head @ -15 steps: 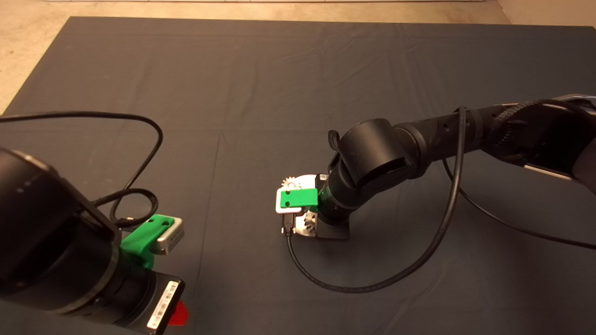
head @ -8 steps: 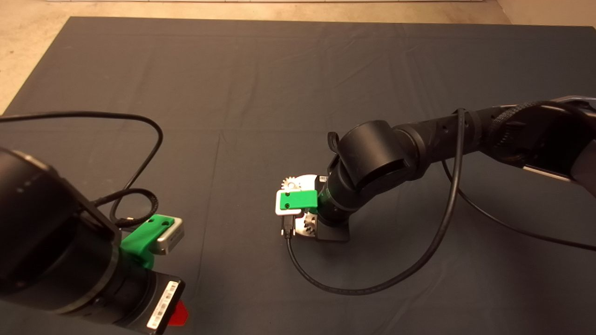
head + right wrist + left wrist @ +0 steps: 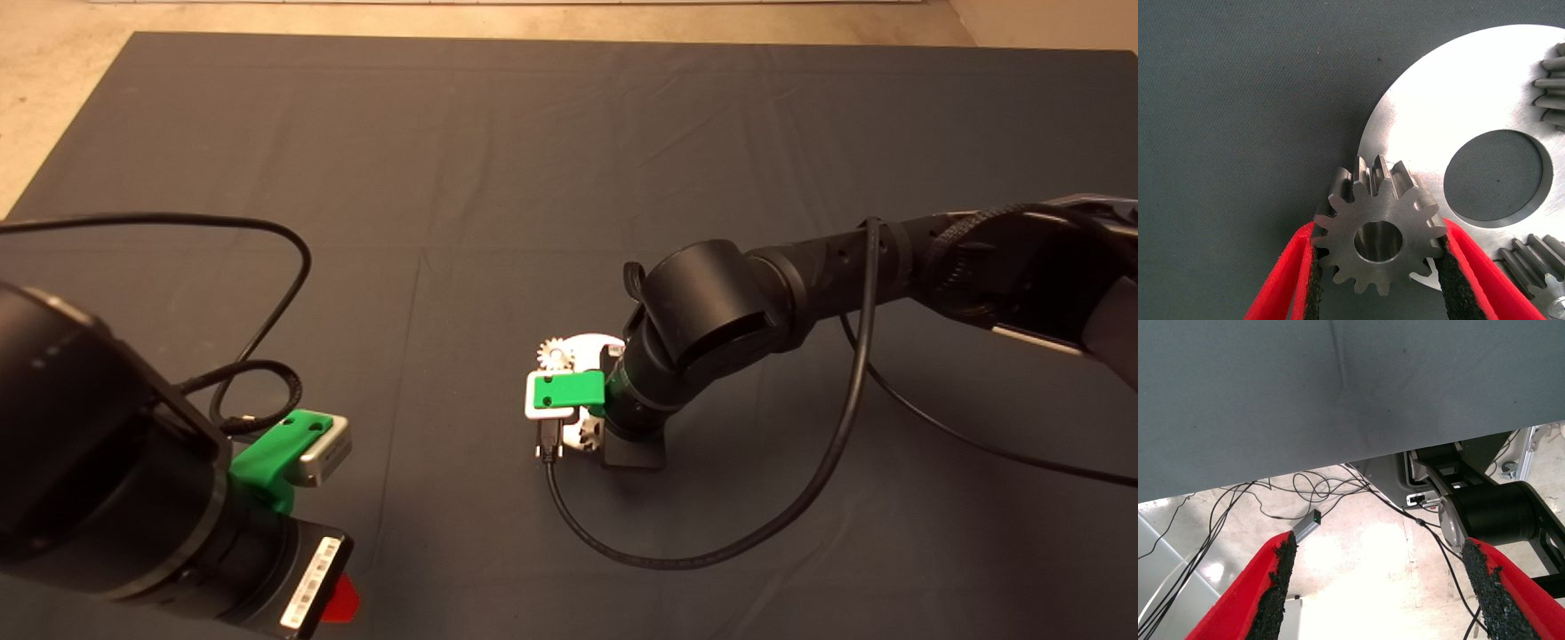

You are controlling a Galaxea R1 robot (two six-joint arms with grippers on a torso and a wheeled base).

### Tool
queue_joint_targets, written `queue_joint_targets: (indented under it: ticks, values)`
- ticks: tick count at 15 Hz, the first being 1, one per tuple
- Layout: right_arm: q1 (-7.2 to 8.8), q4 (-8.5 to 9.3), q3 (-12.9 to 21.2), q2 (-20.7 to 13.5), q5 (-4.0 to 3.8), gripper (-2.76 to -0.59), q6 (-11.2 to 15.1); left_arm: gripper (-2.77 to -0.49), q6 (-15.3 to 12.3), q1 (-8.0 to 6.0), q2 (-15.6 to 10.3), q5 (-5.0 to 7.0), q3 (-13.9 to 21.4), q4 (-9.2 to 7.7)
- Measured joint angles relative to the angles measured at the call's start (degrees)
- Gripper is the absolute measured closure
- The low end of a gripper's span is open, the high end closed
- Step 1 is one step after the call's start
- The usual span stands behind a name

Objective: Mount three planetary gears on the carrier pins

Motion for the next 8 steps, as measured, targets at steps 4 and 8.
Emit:
queue_joint_targets:
  ticks: [4,8]
  values:
    - [0.26,0.97,-1.20,0.19,0.02,-1.04,-0.19,-1.75,0.00,0.00,0.02,0.00,0.00,0.00]
    - [0.30,1.06,-1.29,0.21,0.05,-1.04,-0.17,-1.75,0.00,0.00,-0.01,-0.01,0.00,0.00]
